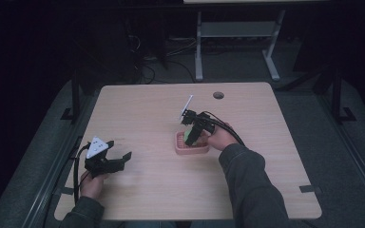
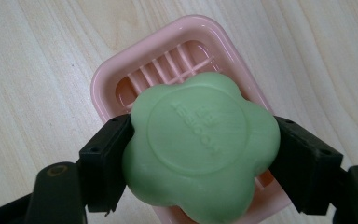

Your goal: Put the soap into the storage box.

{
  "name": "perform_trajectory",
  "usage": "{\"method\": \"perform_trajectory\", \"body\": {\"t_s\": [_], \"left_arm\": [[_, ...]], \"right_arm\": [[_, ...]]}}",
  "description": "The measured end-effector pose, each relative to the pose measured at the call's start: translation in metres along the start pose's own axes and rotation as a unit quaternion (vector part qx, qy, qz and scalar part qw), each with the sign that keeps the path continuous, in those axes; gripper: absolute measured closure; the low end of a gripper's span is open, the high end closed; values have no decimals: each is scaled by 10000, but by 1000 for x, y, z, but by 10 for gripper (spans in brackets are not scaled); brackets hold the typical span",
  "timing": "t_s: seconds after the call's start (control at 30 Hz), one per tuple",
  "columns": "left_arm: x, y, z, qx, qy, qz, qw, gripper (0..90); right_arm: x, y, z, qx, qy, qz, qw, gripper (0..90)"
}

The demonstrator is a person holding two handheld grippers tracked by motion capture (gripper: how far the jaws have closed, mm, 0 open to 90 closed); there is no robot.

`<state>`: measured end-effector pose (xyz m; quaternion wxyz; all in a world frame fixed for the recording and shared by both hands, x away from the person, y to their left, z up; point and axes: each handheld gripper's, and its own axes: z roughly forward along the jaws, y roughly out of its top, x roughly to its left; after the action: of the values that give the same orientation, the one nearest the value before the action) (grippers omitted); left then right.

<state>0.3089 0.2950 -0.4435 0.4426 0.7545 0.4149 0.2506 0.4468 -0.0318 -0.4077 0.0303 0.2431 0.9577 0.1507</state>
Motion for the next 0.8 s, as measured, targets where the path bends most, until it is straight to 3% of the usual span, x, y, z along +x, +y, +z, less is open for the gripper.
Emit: {"method": "perform_trajectory", "body": {"t_s": [0.8], "left_arm": [[0,0,0,-14,2,5,10000,140]], "right_arm": [[-1,2,8,38,-24,-28,10000,255]]}}
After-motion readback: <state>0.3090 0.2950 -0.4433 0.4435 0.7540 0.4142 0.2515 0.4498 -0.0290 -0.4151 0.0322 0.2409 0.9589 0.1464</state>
